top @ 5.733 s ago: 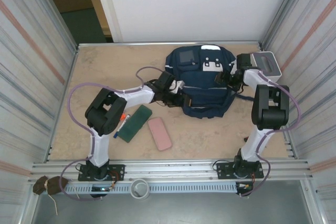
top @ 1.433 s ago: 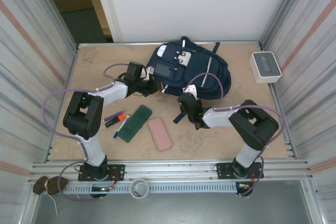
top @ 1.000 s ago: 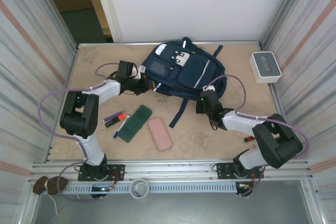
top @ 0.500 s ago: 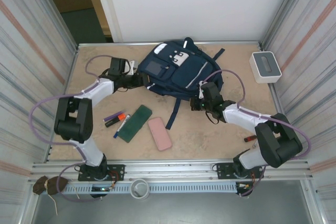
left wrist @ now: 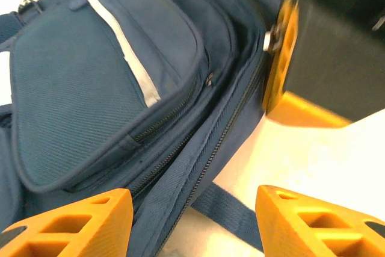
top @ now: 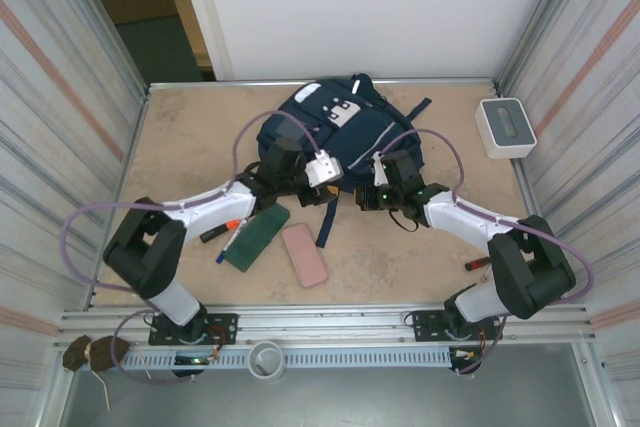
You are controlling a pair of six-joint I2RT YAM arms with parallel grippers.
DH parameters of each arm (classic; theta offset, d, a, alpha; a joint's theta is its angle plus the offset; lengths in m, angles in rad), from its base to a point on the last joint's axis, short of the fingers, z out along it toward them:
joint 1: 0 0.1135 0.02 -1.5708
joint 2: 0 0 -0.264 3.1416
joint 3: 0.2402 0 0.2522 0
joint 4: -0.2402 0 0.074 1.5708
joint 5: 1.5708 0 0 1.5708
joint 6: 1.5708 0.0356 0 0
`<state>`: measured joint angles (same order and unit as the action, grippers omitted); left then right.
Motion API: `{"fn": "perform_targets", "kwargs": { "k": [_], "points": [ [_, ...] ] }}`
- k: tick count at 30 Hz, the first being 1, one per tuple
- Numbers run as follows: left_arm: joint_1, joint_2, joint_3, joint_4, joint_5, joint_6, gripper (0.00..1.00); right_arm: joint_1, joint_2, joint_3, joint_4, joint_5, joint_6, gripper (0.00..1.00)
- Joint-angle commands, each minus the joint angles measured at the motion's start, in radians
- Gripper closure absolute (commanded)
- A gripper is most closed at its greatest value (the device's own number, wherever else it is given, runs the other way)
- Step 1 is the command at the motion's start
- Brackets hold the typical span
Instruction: Pack the student bag
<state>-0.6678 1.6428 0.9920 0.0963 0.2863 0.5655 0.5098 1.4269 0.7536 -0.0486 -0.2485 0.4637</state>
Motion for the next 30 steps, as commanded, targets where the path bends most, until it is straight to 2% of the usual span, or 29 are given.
{"fn": "perform_targets", "kwargs": {
  "k": [1,4,6,10,13,14,16,19,25,27,30],
  "points": [
    [0.001,0.055,0.066,-0.025,-0.038,0.177,0.44,-0.004,-0.018,0.033,0.021,-0.051,-0.006,1.00],
    [-0.002,0.097,0.094,-0.028,-0.018,0.183,0.47,-0.005,-0.021,0.028,0.031,-0.072,0.001,1.00],
    [-0.002,0.121,0.108,-0.030,-0.013,0.185,0.53,-0.006,-0.024,0.022,0.035,-0.078,0.004,1.00],
    [0.001,0.146,0.109,-0.020,-0.052,0.196,0.77,-0.022,-0.042,0.012,0.004,-0.073,0.003,1.00],
    [0.024,0.133,0.103,-0.026,-0.062,0.202,0.99,-0.048,-0.067,0.012,-0.090,0.000,-0.002,1.00],
    [0.036,0.125,0.104,-0.038,-0.055,0.199,1.00,-0.063,-0.075,0.015,-0.140,0.046,0.000,1.00],
    [0.063,0.108,0.097,-0.043,-0.043,0.194,1.00,-0.102,-0.083,0.019,-0.224,0.106,0.003,1.00],
    [0.106,0.084,0.070,-0.021,-0.033,0.197,1.00,-0.152,-0.089,0.015,-0.281,0.127,0.004,1.00],
    [0.155,0.093,0.078,-0.032,-0.043,0.211,0.98,-0.140,-0.068,0.035,-0.220,0.037,0.010,1.00],
    [0.151,0.091,0.094,-0.071,-0.034,0.209,0.90,-0.124,-0.052,0.057,-0.205,0.003,0.010,1.00],
    [0.118,0.061,0.101,-0.130,0.016,0.183,0.68,-0.102,-0.032,0.089,-0.182,-0.044,0.015,1.00]
  ]
}}
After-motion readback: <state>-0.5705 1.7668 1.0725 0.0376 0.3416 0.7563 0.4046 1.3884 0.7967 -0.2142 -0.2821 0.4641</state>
